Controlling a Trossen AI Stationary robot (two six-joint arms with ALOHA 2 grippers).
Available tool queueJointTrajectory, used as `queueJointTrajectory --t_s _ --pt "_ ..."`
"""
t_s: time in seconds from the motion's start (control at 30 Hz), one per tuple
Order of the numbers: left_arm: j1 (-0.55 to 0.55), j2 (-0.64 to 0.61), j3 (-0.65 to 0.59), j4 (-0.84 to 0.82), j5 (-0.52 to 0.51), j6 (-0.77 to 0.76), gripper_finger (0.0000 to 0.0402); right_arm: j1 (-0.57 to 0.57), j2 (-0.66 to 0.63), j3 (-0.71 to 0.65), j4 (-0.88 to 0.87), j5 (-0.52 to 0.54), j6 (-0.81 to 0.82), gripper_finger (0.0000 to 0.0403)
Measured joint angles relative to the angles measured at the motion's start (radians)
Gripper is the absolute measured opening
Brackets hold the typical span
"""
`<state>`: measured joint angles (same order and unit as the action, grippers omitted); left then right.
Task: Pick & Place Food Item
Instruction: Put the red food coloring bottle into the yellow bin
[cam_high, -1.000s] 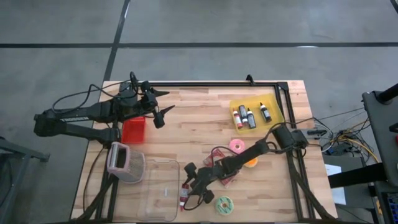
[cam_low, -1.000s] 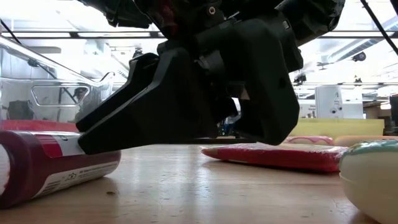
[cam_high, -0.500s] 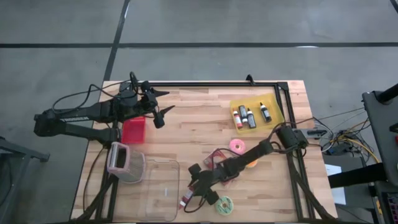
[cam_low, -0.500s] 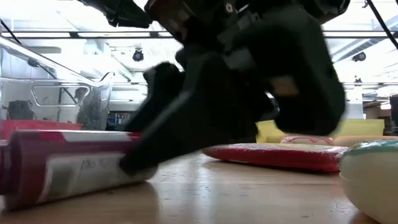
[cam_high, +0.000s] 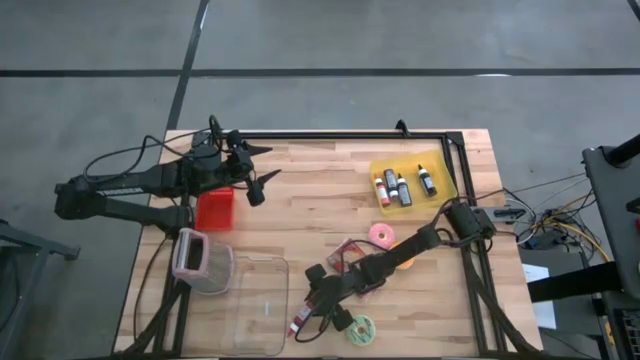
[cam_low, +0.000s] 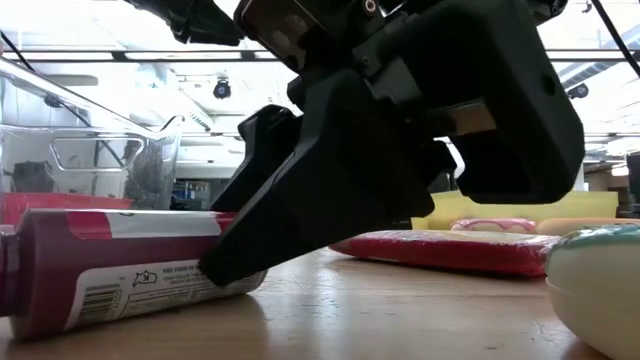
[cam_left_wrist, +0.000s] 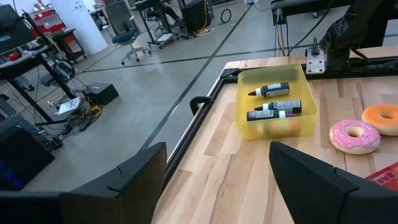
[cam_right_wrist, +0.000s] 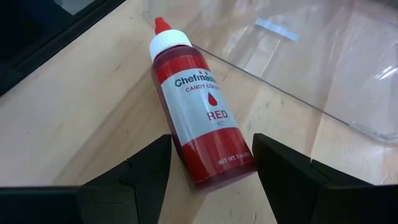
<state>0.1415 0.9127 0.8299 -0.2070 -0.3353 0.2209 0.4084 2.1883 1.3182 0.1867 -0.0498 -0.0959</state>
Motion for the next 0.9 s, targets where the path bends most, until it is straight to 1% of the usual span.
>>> queueJointTrajectory --t_s 0.3,0.63,0.9 --pt "0.0 0.0 0.0 0.0 0.0 0.0 0.0289 0.0 -0.001 0.001 0.003 -0.001 -0.007 0.022" --pt "0.0 0.0 0.0 0.0 0.0 0.0 0.0289 0.0 -0.003 0.002 0.0 -0.003 -0.008 0.0179" --pt "0.0 0.0 0.0 0.0 0.001 0.0 0.0289 0.0 -0.003 0.002 -0.002 -0.003 -0.008 0.0165"
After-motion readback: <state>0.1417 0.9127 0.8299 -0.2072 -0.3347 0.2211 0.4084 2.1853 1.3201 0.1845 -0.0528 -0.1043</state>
